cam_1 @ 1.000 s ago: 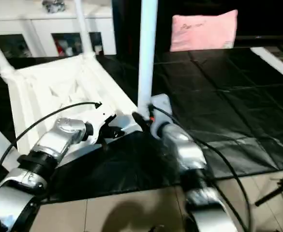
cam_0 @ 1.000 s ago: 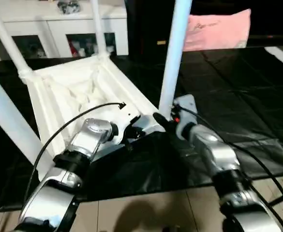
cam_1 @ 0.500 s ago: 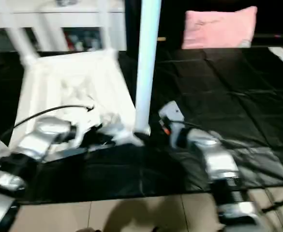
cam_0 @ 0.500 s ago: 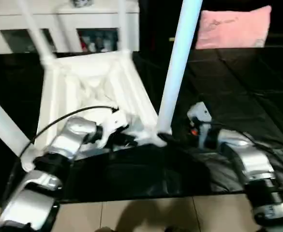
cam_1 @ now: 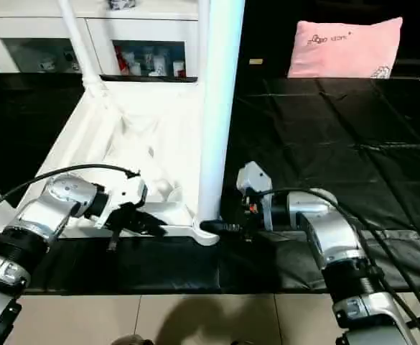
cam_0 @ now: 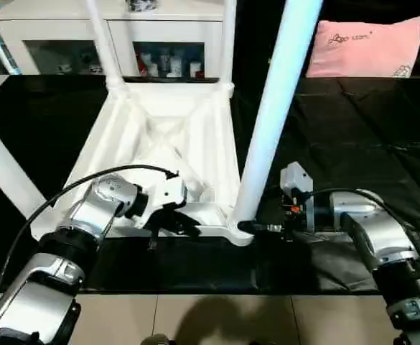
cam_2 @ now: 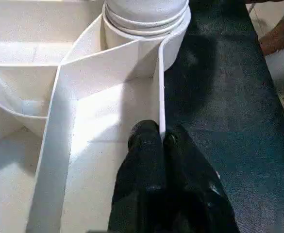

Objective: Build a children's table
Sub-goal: Rotate leg to tighten

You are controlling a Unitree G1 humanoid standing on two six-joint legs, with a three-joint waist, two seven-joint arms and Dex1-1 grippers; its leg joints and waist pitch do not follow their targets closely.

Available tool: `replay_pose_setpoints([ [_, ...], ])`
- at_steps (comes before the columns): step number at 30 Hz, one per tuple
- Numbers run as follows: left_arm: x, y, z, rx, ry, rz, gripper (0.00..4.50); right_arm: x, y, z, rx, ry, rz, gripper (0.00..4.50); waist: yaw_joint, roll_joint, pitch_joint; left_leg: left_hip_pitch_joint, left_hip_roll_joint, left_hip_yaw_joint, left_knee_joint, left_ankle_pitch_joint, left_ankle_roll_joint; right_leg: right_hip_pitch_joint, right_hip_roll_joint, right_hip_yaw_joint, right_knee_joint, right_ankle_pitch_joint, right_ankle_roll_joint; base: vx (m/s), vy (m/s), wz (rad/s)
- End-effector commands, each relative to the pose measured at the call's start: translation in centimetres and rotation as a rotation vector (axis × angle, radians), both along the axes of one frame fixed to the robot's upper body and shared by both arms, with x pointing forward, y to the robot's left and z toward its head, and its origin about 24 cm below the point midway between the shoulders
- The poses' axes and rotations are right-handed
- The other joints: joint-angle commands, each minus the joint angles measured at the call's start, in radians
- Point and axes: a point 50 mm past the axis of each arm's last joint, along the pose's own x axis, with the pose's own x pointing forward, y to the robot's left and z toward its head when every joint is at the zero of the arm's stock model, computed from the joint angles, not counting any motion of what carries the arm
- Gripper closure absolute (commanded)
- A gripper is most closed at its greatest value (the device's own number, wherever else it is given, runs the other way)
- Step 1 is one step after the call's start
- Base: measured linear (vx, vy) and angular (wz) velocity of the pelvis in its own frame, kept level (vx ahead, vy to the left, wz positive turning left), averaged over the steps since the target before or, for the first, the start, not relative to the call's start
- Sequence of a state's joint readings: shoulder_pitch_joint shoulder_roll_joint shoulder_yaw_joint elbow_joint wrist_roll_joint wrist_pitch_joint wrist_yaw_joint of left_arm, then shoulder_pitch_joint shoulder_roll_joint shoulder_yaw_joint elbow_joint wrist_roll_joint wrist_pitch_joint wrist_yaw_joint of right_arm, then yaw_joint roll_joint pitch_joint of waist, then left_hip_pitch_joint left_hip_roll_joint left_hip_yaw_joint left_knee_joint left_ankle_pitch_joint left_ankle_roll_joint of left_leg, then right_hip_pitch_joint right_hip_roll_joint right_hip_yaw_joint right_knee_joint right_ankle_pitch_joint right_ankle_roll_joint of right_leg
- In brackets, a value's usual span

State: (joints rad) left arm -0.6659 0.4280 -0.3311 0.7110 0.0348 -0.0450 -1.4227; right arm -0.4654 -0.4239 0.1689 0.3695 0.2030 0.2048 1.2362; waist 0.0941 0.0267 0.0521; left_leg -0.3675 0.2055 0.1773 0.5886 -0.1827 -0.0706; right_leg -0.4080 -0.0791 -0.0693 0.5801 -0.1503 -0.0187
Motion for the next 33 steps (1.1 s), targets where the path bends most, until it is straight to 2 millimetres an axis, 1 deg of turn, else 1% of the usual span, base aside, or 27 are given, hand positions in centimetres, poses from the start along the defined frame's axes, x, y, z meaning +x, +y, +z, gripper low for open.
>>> replay_pose_setpoints([
  [1,-0.6,-0.7,-0.2,0.029,0.028,-0.108,4.50,0.0,0.1,0.2,0.001,0.005,0.041,0.42,-0.006,-0.004,-0.074,0.013,0.026,0.002,-0.065,-0.173,0.053,0.057,-0.057,0.038,-0.044,-0.176,-0.243,0.000,0.000,0.00],
  [2,-0.8,-0.8,-0.2,0.038,0.031,-0.140,4.50,-0.1,0.2,0.0,-0.003,0.039,0.082,0.42,-0.005,-0.010,-0.075,0.013,0.026,0.001,-0.065,-0.171,0.057,0.058,-0.058,0.037,-0.042,-0.183,-0.243,0.000,0.000,0.00],
  [4,-1.0,-1.1,-0.1,0.047,0.035,-0.183,4.50,-0.4,0.5,-0.4,-0.005,0.094,0.150,0.77,-0.005,-0.008,-0.075,0.012,0.026,0.002,-0.064,-0.168,0.063,0.057,-0.057,0.037,-0.045,-0.189,-0.243,0.000,0.000,0.00],
  [5,-1.0,-1.1,-0.1,0.047,0.035,-0.186,4.50,-0.4,0.5,-0.4,-0.004,0.099,0.155,0.88,-0.005,-0.008,-0.075,0.012,0.026,0.002,-0.064,-0.168,0.063,0.057,-0.057,0.037,-0.045,-0.189,-0.243,0.000,0.000,0.00],
  [7,-1.0,-1.2,0.0,0.043,0.040,-0.192,4.50,-0.5,0.5,-0.5,-0.002,0.111,0.175,0.93,-0.002,-0.007,-0.075,0.014,0.029,0.002,-0.064,-0.159,0.067,0.055,-0.057,0.038,-0.042,-0.170,-0.247,0.000,0.000,0.00],
  [9,-1.0,-1.2,0.0,0.041,0.042,-0.198,4.50,-0.6,0.6,-0.7,-0.002,0.115,0.184,1.21,0.001,-0.009,-0.075,0.014,0.029,0.002,-0.064,-0.159,0.064,0.056,-0.059,0.038,-0.042,-0.173,-0.249,0.000,0.000,0.00],
  [10,-1.0,-1.2,0.0,0.041,0.042,-0.199,4.50,-0.6,0.6,-0.7,-0.002,0.115,0.184,1.29,0.002,-0.008,-0.075,0.014,0.029,0.002,-0.064,-0.162,0.063,0.055,-0.058,0.038,-0.042,-0.178,-0.249,0.000,0.000,0.00],
  [13,-1.0,-1.2,0.0,0.038,0.045,-0.201,4.50,-0.6,0.7,-0.7,-0.001,0.120,0.191,1.40,0.002,-0.010,-0.074,0.013,0.028,0.002,-0.064,-0.172,0.055,0.056,-0.059,0.039,-0.044,-0.199,-0.241,0.000,0.000,0.00],
  [14,-1.0,-1.2,0.0,0.039,0.045,-0.203,4.50,-0.6,0.7,-0.8,-0.001,0.124,0.199,1.61,0.003,-0.010,-0.073,0.014,0.028,0.002,-0.064,-0.178,0.053,0.055,-0.059,0.039,-0.046,-0.214,-0.237,0.000,0.000,0.00],
  [18,-1.0,-1.1,0.0,0.042,0.043,-0.203,4.50,-0.8,0.8,-1.0,-0.001,0.133,0.211,1.82,0.002,-0.010,-0.072,0.014,0.027,0.002,-0.064,-0.190,0.046,0.054,-0.059,0.039,-0.049,-0.249,-0.222,0.000,0.000,0.00],
  [19,-1.0,-1.1,0.0,0.043,0.042,-0.202,4.50,-0.9,0.8,-1.0,0.000,0.135,0.213,1.82,0.002,-0.010,-0.073,0.014,0.027,0.001,-0.064,-0.187,0.045,0.054,-0.059,0.039,-0.048,-0.248,-0.222,0.000,0.000,0.00],
  [20,-1.0,-1.1,0.0,0.043,0.042,-0.199,4.50,-0.9,0.8,-1.0,0.002,0.137,0.217,2.03,0.002,-0.009,-0.073,0.013,0.027,0.002,-0.064,-0.182,0.046,0.054,-0.058,0.039,-0.047,-0.237,-0.224,0.000,0.000,0.00],
  [21,-1.0,-1.0,0.0,0.042,0.043,-0.196,4.50,-1.0,0.9,-1.1,0.003,0.139,0.219,2.07,0.002,-0.006,-0.074,0.014,0.027,0.001,-0.064,-0.179,0.047,0.054,-0.057,0.038,-0.046,-0.224,-0.228,0.000,0.000,0.00],
  [22,-1.0,-1.0,0.0,0.042,0.043,-0.196,4.50,-1.0,0.9,-1.1,0.003,0.139,0.219,2.08,0.002,-0.007,-0.075,0.013,0.027,0.001,-0.063,-0.178,0.047,0.055,-0.057,0.038,-0.045,-0.217,-0.230,0.000,0.000,0.00],
  [23,-0.9,-1.0,0.0,0.034,0.043,-0.174,4.50,-1.2,0.9,-1.2,0.009,0.144,0.222,2.08,0.002,-0.007,-0.074,0.013,0.027,0.001,-0.064,-0.182,0.047,0.054,-0.057,0.038,-0.045,-0.216,-0.231,0.000,0.000,0.00],
  [24,-0.9,-0.9,-0.1,0.030,0.043,-0.163,4.50,-1.3,0.9,-1.2,0.011,0.146,0.222,2.19,0.001,-0.002,-0.073,0.014,0.026,0.001,-0.064,-0.187,0.045,0.054,-0.056,0.038,-0.047,-0.217,-0.231,0.000,0.000,0.00],
  [27,-0.5,-0.8,-0.1,-0.005,0.029,-0.063,4.50,-1.8,1.0,-1.5,0.037,0.152,0.194,2.27,0.002,-0.004,-0.073,0.015,0.027,0.001,-0.064,-0.197,0.042,0.054,-0.057,0.038,-0.047,-0.222,-0.231,0.000,0.000,0.00],
  [28,-0.2,-0.7,-0.1,-0.016,0.024,-0.001,4.50,-1.8,1.1,-1.7,0.048,0.147,0.154,2.29,0.002,-0.003,-0.073,0.015,0.027,0.001,-0.066,-0.202,0.038,0.055,-0.056,0.038,-0.048,-0.235,-0.227,0.000,0.000,0.00],
  [29,0.3,-0.6,-0.1,-0.040,0.013,0.092,4.50,-1.7,1.4,-2.2,0.046,0.125,0.082,2.31,0.003,-0.001,-0.071,0.018,0.027,0.001,-0.066,-0.209,0.036,0.051,-0.056,0.038,-0.051,-0.246,-0.226,0.000,0.000,0.00],
  [30,0.6,-0.6,0.0,-0.056,0.008,0.156,4.50,-1.6,1.5,-2.5,0.044,0.109,0.032,2.33,0.001,-0.003,-0.069,0.017,0.025,0.001,-0.067,-0.226,0.027,0.052,-0.058,0.038,-0.054,-0.276,-0.219,0.000,0.000,0.00],
  [31,0.9,-0.5,0.1,-0.075,0.004,0.226,4.50,-1.5,1.7,-3.0,0.032,0.113,-0.046,2.36,-0.001,-0.004,-0.067,0.016,0.025,0.000,-0.069,-0.235,0.021,0.052,-0.059,0.038,-0.056,-0.299,-0.212,0.000,0.000,0.00],
  [32,1.0,-0.5,0.1,-0.081,0.002,0.244,4.50,-1.4,1.8,-3.2,0.027,0.117,-0.069,2.36,-0.007,-0.005,-0.065,0.015,0.022,-0.003,-0.072,-0.246,0.007,0.052,-0.059,0.036,-0.060,-0.345,-0.195,0.000,0.000,0.00],
  [33,1.4,-0.6,0.3,-0.096,-0.009,0.318,4.50,-1.2,2.2,-3.9,0.015,0.120,-0.152,2.39,-0.013,-0.006,-0.063,0.016,0.020,-0.003,-0.072,-0.263,0.003,0.050,-0.059,0.036,-0.064,-0.377,-0.186,0.000,0.000,0.00],
])
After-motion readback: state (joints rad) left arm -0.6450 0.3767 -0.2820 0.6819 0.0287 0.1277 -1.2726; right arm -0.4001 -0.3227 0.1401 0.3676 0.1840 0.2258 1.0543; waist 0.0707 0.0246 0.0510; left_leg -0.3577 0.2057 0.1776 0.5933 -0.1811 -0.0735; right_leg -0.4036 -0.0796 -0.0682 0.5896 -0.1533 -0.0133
